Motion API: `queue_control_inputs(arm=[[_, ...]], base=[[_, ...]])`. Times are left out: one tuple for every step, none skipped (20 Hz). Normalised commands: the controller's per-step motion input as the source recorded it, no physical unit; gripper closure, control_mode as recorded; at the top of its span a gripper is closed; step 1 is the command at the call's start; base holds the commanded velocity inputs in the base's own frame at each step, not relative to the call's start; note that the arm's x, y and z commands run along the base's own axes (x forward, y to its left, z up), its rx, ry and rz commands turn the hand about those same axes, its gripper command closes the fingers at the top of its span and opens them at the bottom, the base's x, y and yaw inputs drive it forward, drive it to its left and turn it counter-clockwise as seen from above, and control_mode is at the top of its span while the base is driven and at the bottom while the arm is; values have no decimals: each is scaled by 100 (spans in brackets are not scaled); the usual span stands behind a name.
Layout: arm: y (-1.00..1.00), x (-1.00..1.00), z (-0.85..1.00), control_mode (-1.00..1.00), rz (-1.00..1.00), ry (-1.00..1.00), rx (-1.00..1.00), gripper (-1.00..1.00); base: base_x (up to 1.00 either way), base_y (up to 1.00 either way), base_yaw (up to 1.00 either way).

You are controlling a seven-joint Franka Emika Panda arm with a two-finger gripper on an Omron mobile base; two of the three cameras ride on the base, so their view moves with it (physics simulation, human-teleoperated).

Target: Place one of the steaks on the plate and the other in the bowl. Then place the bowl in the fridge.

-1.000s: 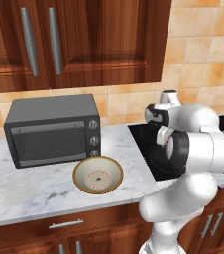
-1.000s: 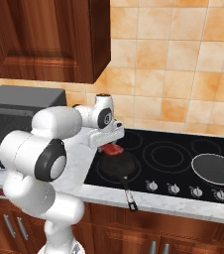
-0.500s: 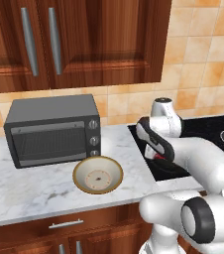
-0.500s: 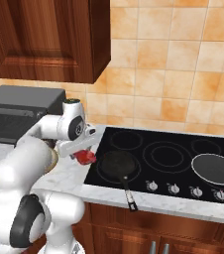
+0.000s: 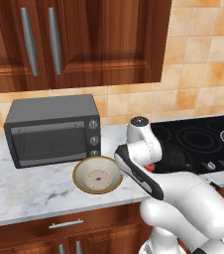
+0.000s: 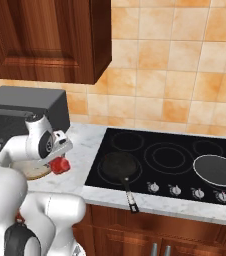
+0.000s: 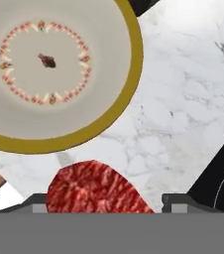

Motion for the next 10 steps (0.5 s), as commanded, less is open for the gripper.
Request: queue_control_inputs(arm=[[100, 22, 34, -100, 3, 7, -6, 100], [100, 23, 44, -100, 2, 10, -5, 100], [100, 21, 40, -100, 0, 12, -3, 100], [100, 16, 24, -100, 0, 10, -3, 100], [100, 13, 0, -100, 0, 1, -3, 100], [84, 16, -19, -100, -1, 0, 0, 100], [71, 27, -23, -100, -4, -7, 0, 100], [64, 30, -19, -100, -1, -7, 0, 100], [67, 28, -24, -100, -3, -3, 0, 100], [75, 26, -27, -100, 0, 0, 0, 100]], base=[[0, 0, 0], [0, 0, 0], [0, 0, 0], [0, 0, 0], [0, 0, 0], [0, 0, 0], [0, 0, 0], [0, 0, 0], [0, 0, 0], [0, 0, 0]])
